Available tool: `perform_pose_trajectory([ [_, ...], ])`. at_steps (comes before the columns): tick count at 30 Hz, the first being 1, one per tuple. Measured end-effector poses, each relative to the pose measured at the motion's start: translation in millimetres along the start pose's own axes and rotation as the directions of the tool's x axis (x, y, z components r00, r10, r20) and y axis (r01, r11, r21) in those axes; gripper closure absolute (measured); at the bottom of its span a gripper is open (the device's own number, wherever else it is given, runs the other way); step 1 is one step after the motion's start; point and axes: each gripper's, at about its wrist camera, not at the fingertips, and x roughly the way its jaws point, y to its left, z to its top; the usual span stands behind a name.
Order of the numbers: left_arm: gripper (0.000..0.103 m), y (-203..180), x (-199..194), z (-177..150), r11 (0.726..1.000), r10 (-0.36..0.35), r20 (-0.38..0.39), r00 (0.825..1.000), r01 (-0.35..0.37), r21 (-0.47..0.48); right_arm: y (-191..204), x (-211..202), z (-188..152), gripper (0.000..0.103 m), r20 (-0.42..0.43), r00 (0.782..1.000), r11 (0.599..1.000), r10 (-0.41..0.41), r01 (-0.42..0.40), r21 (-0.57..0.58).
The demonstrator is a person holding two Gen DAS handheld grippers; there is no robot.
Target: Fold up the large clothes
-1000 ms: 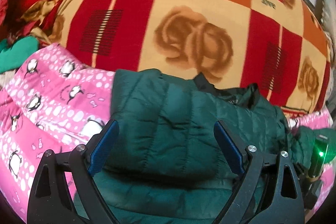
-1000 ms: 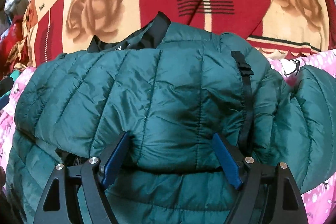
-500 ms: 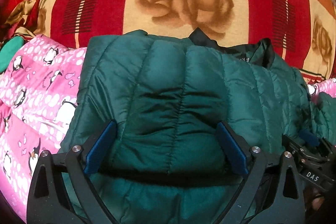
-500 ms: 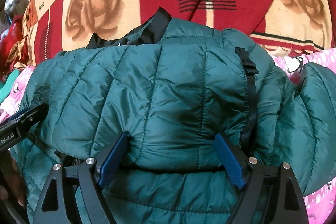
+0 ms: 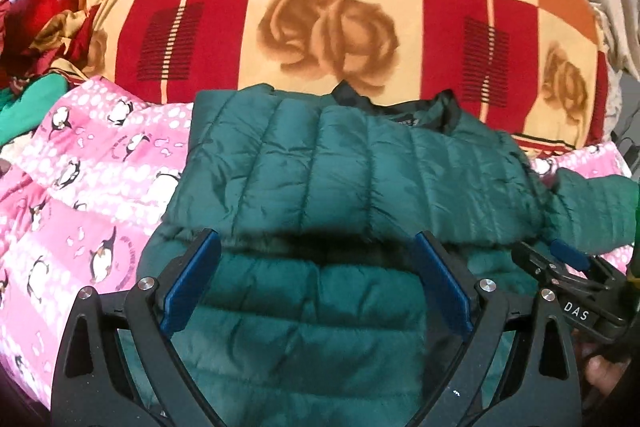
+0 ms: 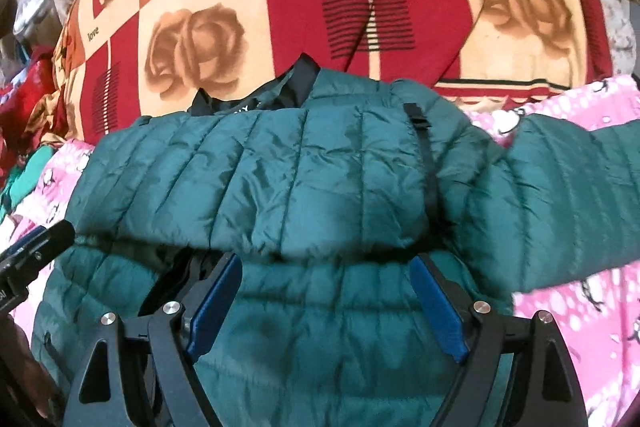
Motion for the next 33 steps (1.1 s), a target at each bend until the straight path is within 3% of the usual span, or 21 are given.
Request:
perform_pose_trajectory([
  [13,0.006,-13,-43,-15,0.999,-0.041,0.030,0.999,0.041,-0.008,-44,-51,-21,0.019,0.029,0.993,0.992,-0.118,0.116,0.058],
  [23,0.006,-34,-45,-31,0.998,-0.036,0.011,0.999,0.035,0.055,-74,-65,-35,0.019,0.022,0.983,0.981,-0.184,0.182,0.073],
  [33,0.006,-40,-41,-34,0.997,-0.049,0.003,0.999,0.049,0.054,-104,-68,-40,0.019,0.012,0.975,0.969,-0.221,0.218,0.121],
])
